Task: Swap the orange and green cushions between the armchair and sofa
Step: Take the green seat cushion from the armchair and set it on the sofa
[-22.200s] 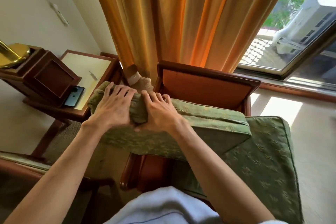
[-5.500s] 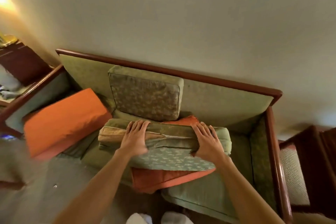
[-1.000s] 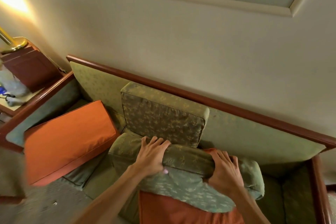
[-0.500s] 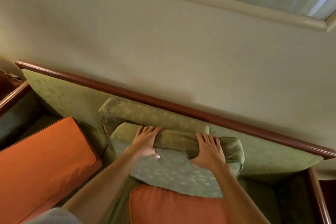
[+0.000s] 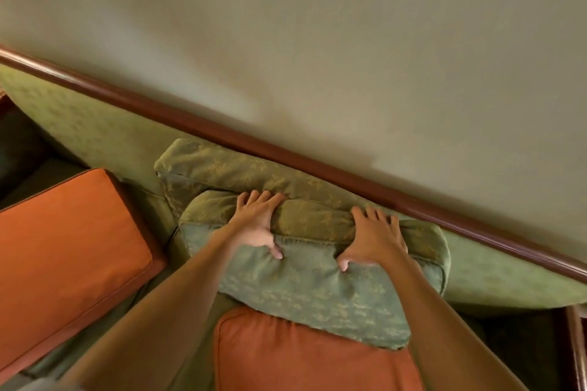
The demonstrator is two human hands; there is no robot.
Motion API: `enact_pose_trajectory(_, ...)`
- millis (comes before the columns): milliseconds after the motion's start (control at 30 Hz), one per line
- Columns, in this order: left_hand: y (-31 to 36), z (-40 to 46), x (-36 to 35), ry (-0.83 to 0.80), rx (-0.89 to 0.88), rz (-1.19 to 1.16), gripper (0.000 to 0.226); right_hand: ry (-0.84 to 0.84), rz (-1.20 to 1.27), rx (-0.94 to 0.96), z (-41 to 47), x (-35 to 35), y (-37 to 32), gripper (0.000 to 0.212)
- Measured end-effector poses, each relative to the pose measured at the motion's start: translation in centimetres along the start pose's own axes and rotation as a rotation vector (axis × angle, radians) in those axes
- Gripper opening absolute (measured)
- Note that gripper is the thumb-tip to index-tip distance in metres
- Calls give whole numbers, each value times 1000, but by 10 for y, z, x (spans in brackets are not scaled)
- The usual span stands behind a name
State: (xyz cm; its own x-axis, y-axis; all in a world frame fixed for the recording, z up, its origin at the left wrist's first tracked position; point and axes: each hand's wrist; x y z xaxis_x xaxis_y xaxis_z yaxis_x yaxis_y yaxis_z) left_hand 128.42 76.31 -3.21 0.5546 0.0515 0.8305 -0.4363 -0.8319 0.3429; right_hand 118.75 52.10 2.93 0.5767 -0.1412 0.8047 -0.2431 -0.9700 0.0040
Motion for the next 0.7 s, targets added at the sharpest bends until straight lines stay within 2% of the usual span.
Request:
enact_pose_trajectory(133, 6, -16, -6, 93, 1, -17, 130, 79, 43, 27, -10, -10, 3, 124)
enact_pose_trajectory(233, 17, -42, -13, 220, 21, -3, 125, 176, 81, 98, -30, -20, 9, 120)
enact_pose_trajectory(367, 52, -99, -45, 479, 204, -72, 116, 424, 133, 285, -68, -33, 11, 109)
enact_pose_trajectory(433, 81, -138, -80, 580, 322, -183, 107, 576, 404, 376, -101, -45, 8, 96)
enact_pose_trajectory(500, 112, -177, -123, 581, 443, -356, 103, 661, 755, 458, -140, -72, 9, 77)
enact_pose_trajectory(567, 146, -217, -174, 514, 556, -542, 103, 612, 975, 428, -185, -122, 22, 63)
enact_pose_trajectory(600, 158, -233, -198, 463, 598, -635, 106, 534, 1025, 367, -200, -151, 31, 66)
enact_pose_trajectory(633, 169, -246, -220, 393, 638, -710, 110, 427, 1047, 279, -208, -184, 42, 77)
enact_pose_trajectory(700, 186, -264, -258, 238, 725, -771, 118, 210, 1013, 60, -209, -243, 67, 112)
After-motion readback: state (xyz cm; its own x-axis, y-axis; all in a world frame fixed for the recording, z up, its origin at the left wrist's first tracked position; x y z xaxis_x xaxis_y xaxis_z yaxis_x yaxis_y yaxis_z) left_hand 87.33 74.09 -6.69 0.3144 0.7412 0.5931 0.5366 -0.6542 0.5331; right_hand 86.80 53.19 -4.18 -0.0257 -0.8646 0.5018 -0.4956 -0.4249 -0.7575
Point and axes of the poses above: each hand's wrist, its own z-axis towards the middle knuckle, its own x-axis out of the back of the hand, y = z × x, and after that the axes turned 1 degree about x, right-handed
